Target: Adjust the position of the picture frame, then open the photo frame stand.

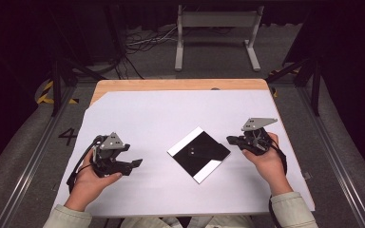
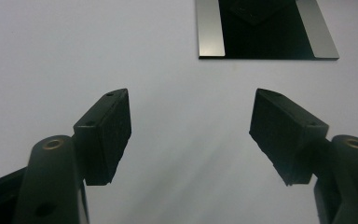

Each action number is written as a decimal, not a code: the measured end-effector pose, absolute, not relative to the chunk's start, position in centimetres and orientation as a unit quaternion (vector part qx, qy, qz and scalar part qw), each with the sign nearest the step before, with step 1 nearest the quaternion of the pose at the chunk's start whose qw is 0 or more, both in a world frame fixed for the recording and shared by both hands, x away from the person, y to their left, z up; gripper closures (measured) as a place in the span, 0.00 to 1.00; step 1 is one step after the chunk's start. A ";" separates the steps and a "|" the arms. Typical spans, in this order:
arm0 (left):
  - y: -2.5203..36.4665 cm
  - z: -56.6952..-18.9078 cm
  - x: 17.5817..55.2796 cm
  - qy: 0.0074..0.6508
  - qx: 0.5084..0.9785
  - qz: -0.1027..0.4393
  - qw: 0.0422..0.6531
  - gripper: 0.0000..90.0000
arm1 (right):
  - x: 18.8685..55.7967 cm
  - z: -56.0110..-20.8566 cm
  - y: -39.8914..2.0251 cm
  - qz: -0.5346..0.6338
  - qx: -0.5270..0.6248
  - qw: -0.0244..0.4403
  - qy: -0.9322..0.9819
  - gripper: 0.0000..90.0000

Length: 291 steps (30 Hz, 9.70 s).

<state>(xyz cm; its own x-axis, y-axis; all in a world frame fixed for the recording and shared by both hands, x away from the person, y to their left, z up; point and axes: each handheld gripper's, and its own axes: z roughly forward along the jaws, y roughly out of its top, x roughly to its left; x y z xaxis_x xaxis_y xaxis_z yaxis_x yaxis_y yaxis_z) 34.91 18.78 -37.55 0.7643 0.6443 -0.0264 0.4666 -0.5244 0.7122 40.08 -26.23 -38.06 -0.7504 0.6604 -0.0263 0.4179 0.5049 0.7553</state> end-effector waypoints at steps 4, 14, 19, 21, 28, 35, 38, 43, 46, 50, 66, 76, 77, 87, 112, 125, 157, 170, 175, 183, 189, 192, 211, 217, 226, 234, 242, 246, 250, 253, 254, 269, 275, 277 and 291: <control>19.2 -37.7 34.7 0.328 0.862 0.121 0.367 0.33 | 40.7 -38.7 -26.5 0.372 0.327 0.160 0.854 1.00; 19.9 -37.8 34.5 0.336 0.859 0.120 0.366 0.33 | 42.2 -41.5 -26.3 0.327 0.347 0.144 0.867 1.00; 19.8 -37.8 34.5 0.335 0.860 0.120 0.366 0.33 | 42.4 -42.3 -26.1 0.311 0.352 0.139 0.872 1.00; 19.8 -37.8 34.5 0.336 0.860 0.118 0.366 0.33 | 42.5 -42.6 -26.0 0.307 0.352 0.134 0.874 1.00; 19.7 -37.9 34.5 0.335 0.860 0.117 0.366 0.33 | 42.5 -42.9 -26.0 0.302 0.356 0.126 0.876 1.00; 19.7 -37.9 34.6 0.335 0.860 0.117 0.366 0.33 | 42.3 -42.8 -25.9 0.301 0.355 0.120 0.877 1.00; 19.6 -37.9 34.6 0.334 0.861 0.117 0.365 0.33 | 42.1 -42.8 -25.9 0.302 0.355 0.114 0.877 1.00; 19.5 -37.9 34.7 0.332 0.861 0.116 0.366 0.33 | 41.3 -42.8 -25.5 0.299 0.347 0.107 0.882 1.00; 19.3 -37.8 34.8 0.331 0.861 0.115 0.368 0.33 | 40.4 -42.7 -25.1 0.293 0.339 0.103 0.888 1.00; 19.1 -37.8 35.0 0.326 0.863 0.114 0.369 0.33 | 39.5 -42.6 -24.4 0.285 0.329 0.100 0.894 1.00; 18.3 -37.9 35.6 0.319 0.866 0.107 0.369 0.33 | 35.7 -42.6 -22.2 0.278 0.292 0.076 0.912 1.00; 18.2 -38.0 35.7 0.320 0.866 0.104 0.371 0.33 | 34.1 -42.5 -20.7 0.276 0.265 0.063 0.922 1.00; 18.2 -38.0 35.7 0.320 0.866 0.104 0.370 0.33 | 34.0 -42.5 -20.6 0.277 0.264 0.062 0.922 1.00; 17.8 -38.1 35.8 0.317 0.867 0.102 0.370 0.33 | 33.0 -42.5 -19.7 0.278 0.249 0.063 0.926 1.00; 17.8 -38.0 35.8 0.315 0.865 0.099 0.377 0.33 | 32.9 -39.5 -21.6 0.354 0.298 0.045 0.886 0.85; 17.3 -38.0 35.6 0.310 0.866 0.094 0.381 0.33 | 32.2 -38.7 -21.1 0.337 0.301 0.046 0.891 0.70; 14.9 -39.8 35.5 0.294 0.874 0.058 0.383 0.98 | 31.9 -41.3 -18.8 0.224 0.287 0.028 0.931 0.68; 13.9 -41.1 35.8 0.302 0.871 0.036 0.387 1.00 | 32.1 -41.4 -18.9 0.225 0.285 0.017 0.932 0.72; 13.4 -41.5 36.0 0.302 0.872 0.031 0.383 1.00 | 32.2 -41.5 -18.9 0.223 0.285 0.008 0.932 0.72; 13.1 -41.9 36.2 0.301 0.874 0.025 0.379 1.00 | 32.4 -41.7 -18.7 0.217 0.283 -0.001 0.934 0.71; 12.9 -42.1 36.2 0.301 0.876 0.027 0.376 1.00 | 32.4 -41.7 -18.5 0.216 0.281 -0.001 0.935 0.71; 12.8 -42.2 36.3 0.300 0.878 0.025 0.372 1.00 | 32.4 -41.8 -18.6 0.217 0.280 -0.002 0.935 0.71; 12.0 -43.1 36.3 0.298 0.891 0.018 0.342 1.00 | 32.6 -41.7 -18.6 0.222 0.281 -0.007 0.934 0.72; 11.7 -43.3 36.3 0.296 0.895 0.018 0.333 1.00 | 32.6 -41.6 -18.7 0.229 0.282 -0.014 0.931 0.74; 11.6 -43.4 36.3 0.298 0.898 0.017 0.325 1.00 | 32.5 -41.0 -18.9 0.251 0.279 -0.021 0.927 0.77; 11.6 -43.4 36.3 0.298 0.898 0.019 0.324 1.00 | 32.4 -40.0 -19.4 0.287 0.280 -0.019 0.916 0.80; 11.6 -43.4 36.3 0.298 0.898 0.020 0.324 1.00 | 32.3 -39.1 -19.4 0.312 0.277 -0.010 0.909 0.81; 11.6 -43.4 36.3 0.298 0.898 0.019 0.324 1.00 | 32.3 -38.5 -19.3 0.322 0.274 -0.003 0.906 0.82; 11.6 -43.4 36.3 0.300 0.897 0.018 0.324 1.00 | 32.4 -38.1 -18.8 0.324 0.268 0.005 0.907 0.82; 11.6 -43.5 36.3 0.301 0.897 0.017 0.324 1.00 | 32.4 -37.9 -18.7 0.326 0.267 0.006 0.907 0.83; 11.6 -43.5 36.3 0.301 0.897 0.017 0.324 1.00 | 32.4 -37.8 -18.6 0.328 0.266 0.009 0.907 0.83; 11.7 -43.5 36.4 0.300 0.896 0.016 0.327 1.00 | 32.7 -36.6 -18.0 0.341 0.267 0.024 0.901 0.87; 11.8 -43.5 36.2 0.301 0.895 0.014 0.329 1.00 | 32.6 -36.7 -18.0 0.336 0.266 0.025 0.903 0.87; 12.0 -43.2 36.1 0.299 0.892 0.017 0.339 1.00 | 32.6 -36.7 -18.0 0.333 0.266 0.025 0.904 0.86; 13.8 -41.6 35.6 0.309 0.874 0.038 0.373 0.91 | 32.3 -35.8 -20.0 0.319 0.278 0.059 0.904 0.81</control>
<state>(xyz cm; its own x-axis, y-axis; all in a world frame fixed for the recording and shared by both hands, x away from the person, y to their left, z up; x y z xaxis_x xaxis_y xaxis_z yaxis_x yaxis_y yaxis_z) 35.58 13.83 -41.60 0.8061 0.5685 -0.1644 0.5123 -0.5314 0.6746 32.26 -19.97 -35.82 -0.8383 0.5406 0.0707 0.4654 0.6419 0.6094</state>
